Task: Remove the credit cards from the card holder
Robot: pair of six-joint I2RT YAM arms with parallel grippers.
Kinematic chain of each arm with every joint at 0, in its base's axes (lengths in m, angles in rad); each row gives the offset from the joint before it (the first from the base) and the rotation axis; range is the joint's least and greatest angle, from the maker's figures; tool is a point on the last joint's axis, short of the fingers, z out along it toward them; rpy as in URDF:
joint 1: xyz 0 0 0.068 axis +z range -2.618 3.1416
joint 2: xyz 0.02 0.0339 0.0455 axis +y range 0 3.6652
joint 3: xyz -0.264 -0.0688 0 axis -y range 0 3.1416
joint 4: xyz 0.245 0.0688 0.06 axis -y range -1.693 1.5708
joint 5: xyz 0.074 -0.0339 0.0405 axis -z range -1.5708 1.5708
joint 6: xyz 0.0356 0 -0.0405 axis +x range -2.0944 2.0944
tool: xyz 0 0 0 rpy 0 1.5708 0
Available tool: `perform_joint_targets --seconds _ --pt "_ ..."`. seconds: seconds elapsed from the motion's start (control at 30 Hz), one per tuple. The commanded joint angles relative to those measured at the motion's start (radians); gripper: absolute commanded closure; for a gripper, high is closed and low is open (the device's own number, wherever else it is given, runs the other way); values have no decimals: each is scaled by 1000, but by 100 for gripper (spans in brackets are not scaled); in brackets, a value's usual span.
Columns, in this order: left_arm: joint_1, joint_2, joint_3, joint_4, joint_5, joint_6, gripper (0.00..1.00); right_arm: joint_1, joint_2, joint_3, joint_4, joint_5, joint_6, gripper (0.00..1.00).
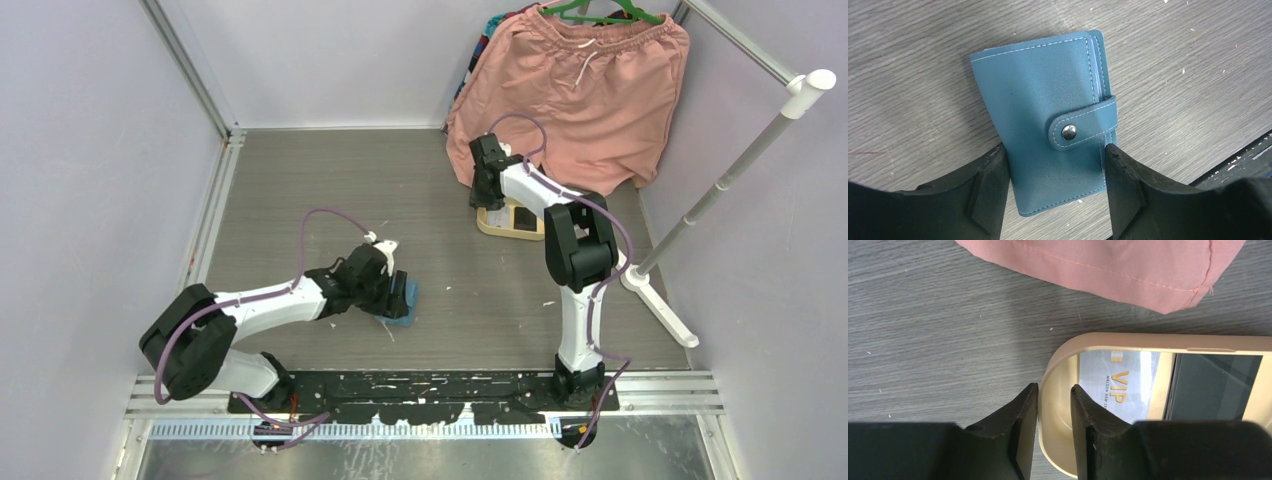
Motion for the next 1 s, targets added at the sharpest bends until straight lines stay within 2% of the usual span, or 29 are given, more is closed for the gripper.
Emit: perform_joint_targets --seconds 0.0,0.07,0.23,0.33,0.43,0.97 --pt "-15 -2 25 55 22 -16 43 3 7 53 11 -5 -6 65" --pt "-17 3 24 57 21 -21 43 7 14 56 13 -7 -5 66" --pt "-20 0 16 58 12 -30 42 22 27 63 13 -17 3 81" --pt "-21 -3 15 50 0 -33 42 38 36 66 13 -16 8 83" --pt "-20 3 19 38 -15 -35 42 58 45 74 10 -15 16 90" --pt "-20 -57 -24 54 -15 -42 40 187 92 161 -9 17 129 93"
